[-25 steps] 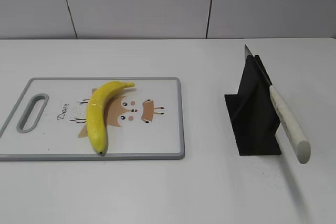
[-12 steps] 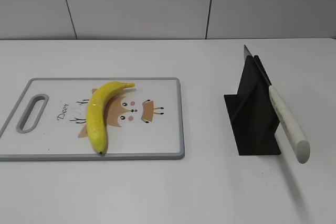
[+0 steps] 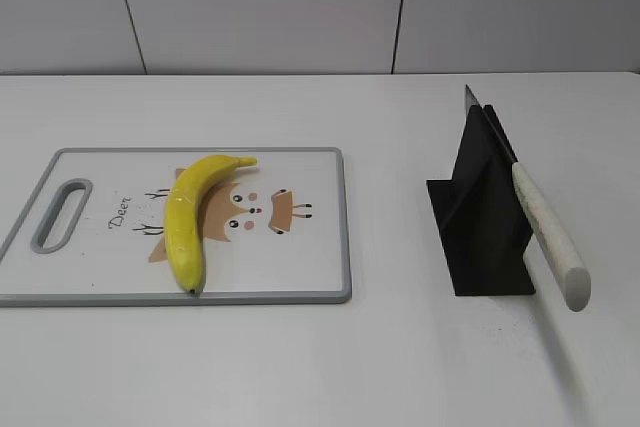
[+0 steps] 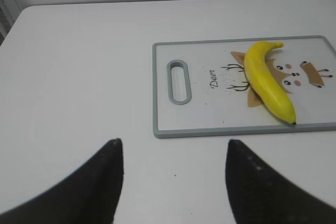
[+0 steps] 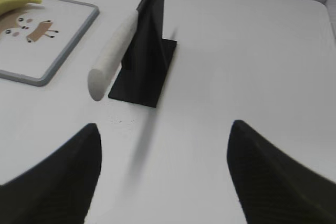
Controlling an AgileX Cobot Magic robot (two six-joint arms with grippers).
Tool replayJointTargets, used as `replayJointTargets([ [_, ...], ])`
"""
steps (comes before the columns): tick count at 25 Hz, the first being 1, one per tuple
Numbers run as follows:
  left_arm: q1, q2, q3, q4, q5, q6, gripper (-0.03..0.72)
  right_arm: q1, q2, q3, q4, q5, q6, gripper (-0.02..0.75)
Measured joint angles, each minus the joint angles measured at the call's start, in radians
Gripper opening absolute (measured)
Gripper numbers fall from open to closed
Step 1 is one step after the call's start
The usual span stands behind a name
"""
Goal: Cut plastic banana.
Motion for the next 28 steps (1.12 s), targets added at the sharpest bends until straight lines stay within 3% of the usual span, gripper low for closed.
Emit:
replayJointTargets([
  [8,0.000,0.000,0.000,0.000,0.000,0.000,0.589,-0.146,0.000,0.000,0.000,0.000,0.000,0.585],
  [14,0.000,0.000,0.000,0.000,0.000,0.000,0.589,-0.152,0.000,0.000,0.001,0.000,0.000,0.585],
  [20,0.000,0.000,0.000,0.000,0.000,0.000,0.589,-0.153,0.000,0.000,0.107,0.000,0.025,0.585],
  [28,0.000,0.000,0.000,0.000,0.000,0.000,0.589,-0.153,0.000,0.000,0.120,-0.001,0.026,0.585],
])
